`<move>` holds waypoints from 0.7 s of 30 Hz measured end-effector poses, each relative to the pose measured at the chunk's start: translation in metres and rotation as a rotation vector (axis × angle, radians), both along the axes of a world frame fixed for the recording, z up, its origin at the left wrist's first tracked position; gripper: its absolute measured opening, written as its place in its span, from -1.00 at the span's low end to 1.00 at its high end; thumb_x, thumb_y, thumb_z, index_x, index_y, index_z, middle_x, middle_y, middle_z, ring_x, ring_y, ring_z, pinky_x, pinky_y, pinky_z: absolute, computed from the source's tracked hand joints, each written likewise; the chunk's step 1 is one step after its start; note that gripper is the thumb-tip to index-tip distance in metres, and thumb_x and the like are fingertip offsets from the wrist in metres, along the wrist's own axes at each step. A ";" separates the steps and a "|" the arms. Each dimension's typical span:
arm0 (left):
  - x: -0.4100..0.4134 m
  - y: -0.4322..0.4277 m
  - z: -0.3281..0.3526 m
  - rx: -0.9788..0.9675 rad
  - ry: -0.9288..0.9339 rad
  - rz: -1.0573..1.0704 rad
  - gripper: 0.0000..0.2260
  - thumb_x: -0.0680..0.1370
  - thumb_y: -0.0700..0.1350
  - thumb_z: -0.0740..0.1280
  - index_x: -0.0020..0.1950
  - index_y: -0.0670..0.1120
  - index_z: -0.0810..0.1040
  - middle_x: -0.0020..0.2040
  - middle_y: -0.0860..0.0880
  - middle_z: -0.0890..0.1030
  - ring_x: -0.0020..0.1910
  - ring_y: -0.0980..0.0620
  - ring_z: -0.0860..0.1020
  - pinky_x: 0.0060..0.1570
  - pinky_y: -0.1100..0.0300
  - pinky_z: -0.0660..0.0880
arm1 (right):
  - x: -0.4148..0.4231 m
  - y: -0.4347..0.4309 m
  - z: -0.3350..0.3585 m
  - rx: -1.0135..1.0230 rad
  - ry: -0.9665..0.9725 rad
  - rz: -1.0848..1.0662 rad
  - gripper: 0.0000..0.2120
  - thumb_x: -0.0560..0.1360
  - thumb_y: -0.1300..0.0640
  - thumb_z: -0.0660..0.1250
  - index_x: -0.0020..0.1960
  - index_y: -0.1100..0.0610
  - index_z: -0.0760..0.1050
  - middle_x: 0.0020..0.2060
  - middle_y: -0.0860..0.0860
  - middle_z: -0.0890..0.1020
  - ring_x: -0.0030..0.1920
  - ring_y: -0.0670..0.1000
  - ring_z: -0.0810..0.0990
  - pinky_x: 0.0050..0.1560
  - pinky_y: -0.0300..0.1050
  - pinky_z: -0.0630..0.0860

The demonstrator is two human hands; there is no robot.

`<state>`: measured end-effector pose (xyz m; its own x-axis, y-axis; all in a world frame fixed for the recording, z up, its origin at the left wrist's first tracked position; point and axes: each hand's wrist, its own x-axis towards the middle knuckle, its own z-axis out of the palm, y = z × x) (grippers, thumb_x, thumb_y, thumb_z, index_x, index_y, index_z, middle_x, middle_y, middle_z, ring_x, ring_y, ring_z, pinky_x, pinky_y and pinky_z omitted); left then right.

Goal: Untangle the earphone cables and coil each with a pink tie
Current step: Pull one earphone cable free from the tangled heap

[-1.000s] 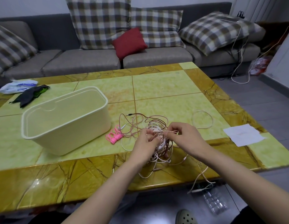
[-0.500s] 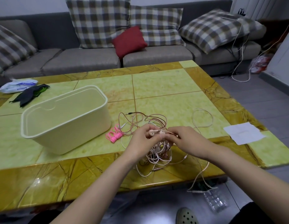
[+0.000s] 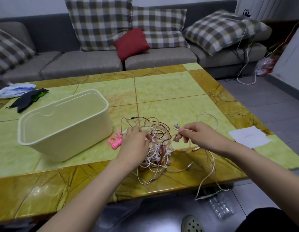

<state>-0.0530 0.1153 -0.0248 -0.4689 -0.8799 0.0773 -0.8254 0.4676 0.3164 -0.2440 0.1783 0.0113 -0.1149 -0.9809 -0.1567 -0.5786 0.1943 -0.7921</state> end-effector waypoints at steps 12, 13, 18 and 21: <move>-0.033 0.007 0.029 0.303 0.260 -0.371 -0.86 0.53 -0.20 0.32 0.08 -0.11 0.56 -0.17 -0.01 0.60 -0.28 0.16 0.50 -0.18 0.20 0.44 | -0.001 0.006 0.008 -0.095 0.148 0.185 -0.86 0.48 0.03 0.38 -0.25 0.01 0.60 -0.48 -0.11 0.54 -0.48 -0.23 0.41 -0.45 -0.39 0.29; -0.031 0.005 0.031 0.285 0.244 -0.368 -0.86 0.54 -0.20 0.31 0.07 -0.13 0.59 -0.15 -0.03 0.62 -0.28 0.15 0.50 -0.19 0.24 0.43 | -0.004 0.007 0.011 -0.092 0.136 0.193 -0.86 0.47 0.01 0.38 -0.24 0.01 0.60 -0.47 -0.11 0.55 -0.47 -0.23 0.42 -0.44 -0.40 0.29; -0.013 -0.008 0.043 0.224 0.251 -0.254 -0.85 0.55 -0.18 0.32 0.09 -0.11 0.62 -0.17 0.03 0.61 -0.23 0.17 0.50 -0.22 0.38 0.38 | -0.020 0.006 0.019 -0.088 0.136 0.156 -0.77 0.49 -0.03 0.34 -0.20 0.12 0.60 -0.45 -0.08 0.56 -0.47 -0.23 0.41 -0.42 -0.40 0.30; -0.002 -0.022 0.046 0.221 0.246 -0.148 -0.86 0.55 -0.18 0.32 0.06 -0.13 0.63 -0.14 0.00 0.64 -0.20 0.12 0.53 -0.14 0.24 0.45 | -0.027 0.003 0.031 -0.072 0.150 0.099 -0.72 0.53 -0.01 0.29 -0.15 0.18 0.61 -0.54 -0.17 0.53 -0.51 -0.26 0.41 -0.46 -0.43 0.33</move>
<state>-0.0550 0.0937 0.0217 -0.5834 -0.8120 0.0194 -0.6403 0.4745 0.6041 -0.2706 0.1811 0.0427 -0.0336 -0.9967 -0.0738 -0.7049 0.0760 -0.7053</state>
